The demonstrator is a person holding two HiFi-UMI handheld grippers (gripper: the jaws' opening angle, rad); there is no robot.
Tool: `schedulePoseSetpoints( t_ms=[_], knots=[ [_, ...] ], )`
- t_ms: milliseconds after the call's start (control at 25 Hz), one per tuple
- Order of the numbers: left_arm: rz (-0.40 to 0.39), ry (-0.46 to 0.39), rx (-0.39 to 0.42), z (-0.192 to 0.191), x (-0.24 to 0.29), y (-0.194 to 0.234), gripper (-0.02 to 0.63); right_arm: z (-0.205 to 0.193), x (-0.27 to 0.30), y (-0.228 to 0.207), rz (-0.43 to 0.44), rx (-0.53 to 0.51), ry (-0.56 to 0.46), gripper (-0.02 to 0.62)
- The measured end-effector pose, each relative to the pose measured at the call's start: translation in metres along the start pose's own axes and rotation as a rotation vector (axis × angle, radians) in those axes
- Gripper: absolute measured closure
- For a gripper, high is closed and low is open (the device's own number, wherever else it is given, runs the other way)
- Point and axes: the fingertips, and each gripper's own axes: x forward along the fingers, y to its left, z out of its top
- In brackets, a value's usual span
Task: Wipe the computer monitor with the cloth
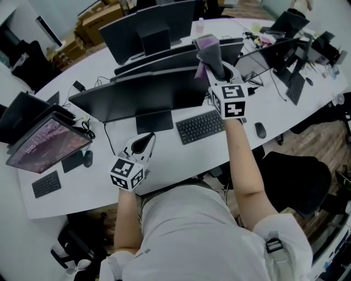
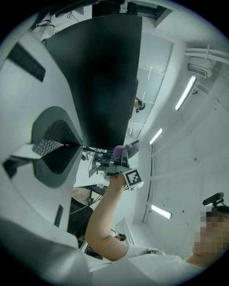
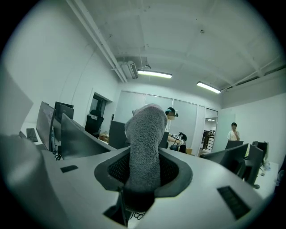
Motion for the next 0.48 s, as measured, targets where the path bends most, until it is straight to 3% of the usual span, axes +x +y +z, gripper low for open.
schedulePoseSetpoints(
  t_ms=[280,480],
  knots=[
    [-0.026,0.007,0.005,0.002,0.020,-0.008,0.607,-0.014,-0.010,-0.026,-0.014,0.064,-0.001,0.465],
    [-0.039,0.019,0.003,0.000,0.031,-0.013,0.607,-0.039,-0.011,-0.033,-0.014,0.058,0.061,0.466]
  ],
)
